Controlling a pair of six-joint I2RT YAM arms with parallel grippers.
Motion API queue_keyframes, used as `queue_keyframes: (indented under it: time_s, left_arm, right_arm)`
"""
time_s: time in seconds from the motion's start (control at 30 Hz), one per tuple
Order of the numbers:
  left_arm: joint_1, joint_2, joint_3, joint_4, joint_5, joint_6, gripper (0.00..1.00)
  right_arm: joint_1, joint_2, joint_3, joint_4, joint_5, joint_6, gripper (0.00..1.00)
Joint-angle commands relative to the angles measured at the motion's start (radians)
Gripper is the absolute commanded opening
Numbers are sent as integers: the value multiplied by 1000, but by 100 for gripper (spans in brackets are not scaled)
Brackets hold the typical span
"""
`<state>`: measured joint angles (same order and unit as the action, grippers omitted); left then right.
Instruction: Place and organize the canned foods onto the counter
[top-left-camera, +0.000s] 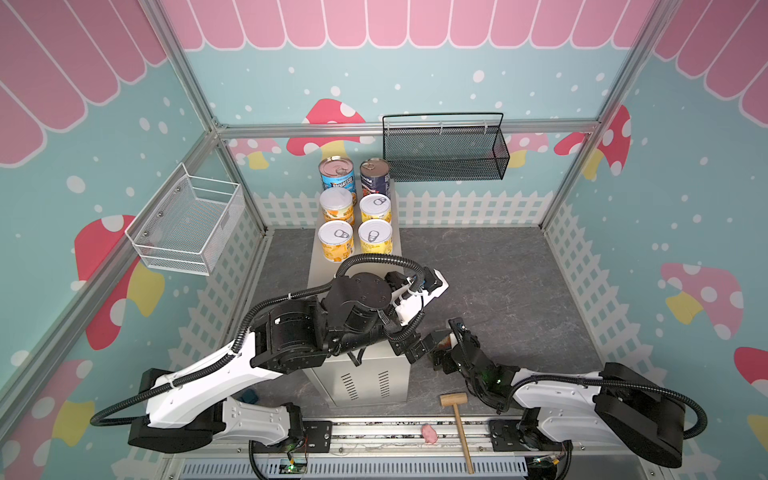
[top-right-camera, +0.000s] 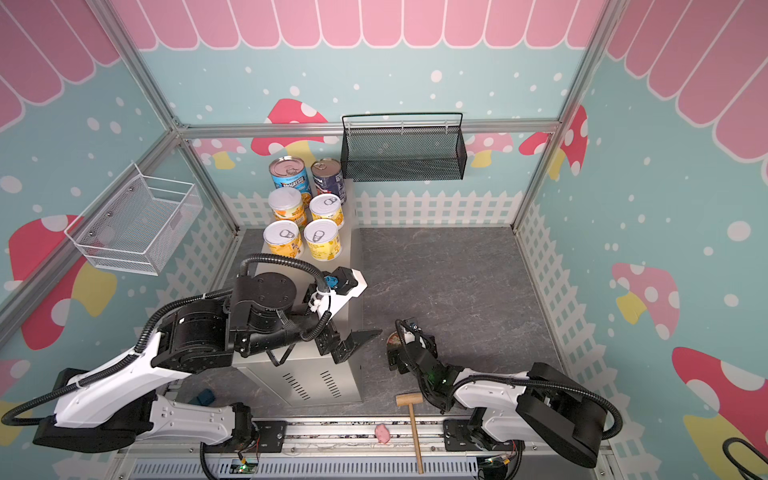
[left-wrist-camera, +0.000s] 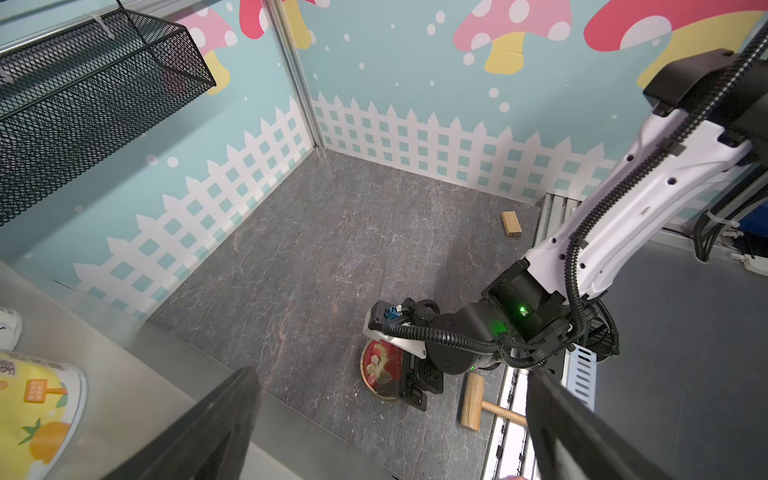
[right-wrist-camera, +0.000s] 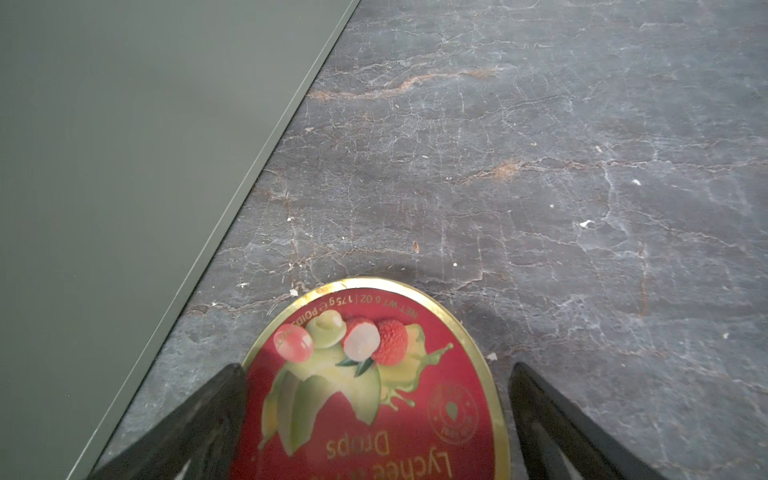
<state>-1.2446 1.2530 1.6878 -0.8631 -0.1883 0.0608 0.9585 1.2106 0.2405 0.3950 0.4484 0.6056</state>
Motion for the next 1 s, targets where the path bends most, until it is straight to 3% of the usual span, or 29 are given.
queue_keyframes:
  time_s: [0.0,0.33,0.67,0.97]
  left_arm:
    - [-3,-6,16,-14,-15,26,100]
    - [0,10,31,-14,-9,33,100]
    - [-1,19,44,-23,-13,31,100]
    - [-1,18,46,-29,-18,28,100]
  right_arm:
    - [14,-29,-49,-22,6,-26,99]
    - [22,-157,-221,204,-13,-104,99]
    - [74,-6,-217,334,11,-198,99]
    - [97,97,-168,279,64,-183,99]
